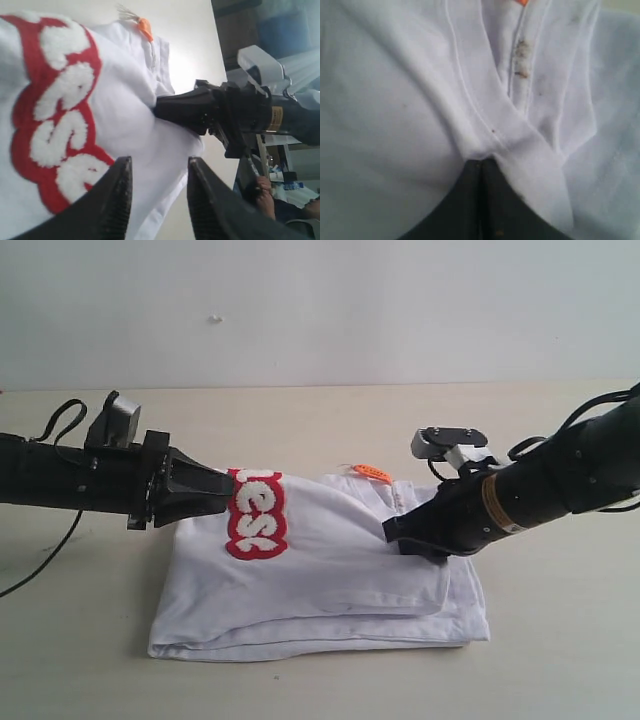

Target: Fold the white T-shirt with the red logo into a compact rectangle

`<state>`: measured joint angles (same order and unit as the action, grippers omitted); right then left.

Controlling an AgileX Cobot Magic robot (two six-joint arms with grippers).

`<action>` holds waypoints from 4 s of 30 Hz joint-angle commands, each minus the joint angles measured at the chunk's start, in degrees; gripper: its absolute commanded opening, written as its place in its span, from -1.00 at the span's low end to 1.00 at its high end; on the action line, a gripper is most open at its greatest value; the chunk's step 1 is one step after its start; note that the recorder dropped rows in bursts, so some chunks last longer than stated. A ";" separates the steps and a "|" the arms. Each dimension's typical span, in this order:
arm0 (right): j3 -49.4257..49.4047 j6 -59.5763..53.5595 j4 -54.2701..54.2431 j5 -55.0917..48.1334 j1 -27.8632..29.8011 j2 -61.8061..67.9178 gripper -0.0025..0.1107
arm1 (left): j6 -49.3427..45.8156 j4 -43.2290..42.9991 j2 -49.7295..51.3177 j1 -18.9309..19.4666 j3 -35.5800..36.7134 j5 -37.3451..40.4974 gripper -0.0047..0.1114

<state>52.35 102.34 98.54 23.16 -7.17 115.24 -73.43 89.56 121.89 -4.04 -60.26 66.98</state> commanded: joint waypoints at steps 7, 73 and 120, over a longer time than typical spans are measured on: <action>3.86 -0.24 1.41 -2.86 -0.19 3.07 -0.96 | -3.23 -0.49 -1.31 0.10 -0.11 1.53 -0.27; -28.96 1.20 -1.03 -0.47 -0.19 -77.17 -0.96 | -28.72 -1.00 -84.54 -0.02 41.12 -11.57 -0.92; -28.96 1.20 -1.03 -0.47 -0.19 -77.17 -0.96 | -15.67 3.95 -109.22 0.09 53.69 -46.96 -0.92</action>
<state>23.64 103.49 97.57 22.58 -7.57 38.52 -88.71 96.95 14.09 -4.04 -6.72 20.32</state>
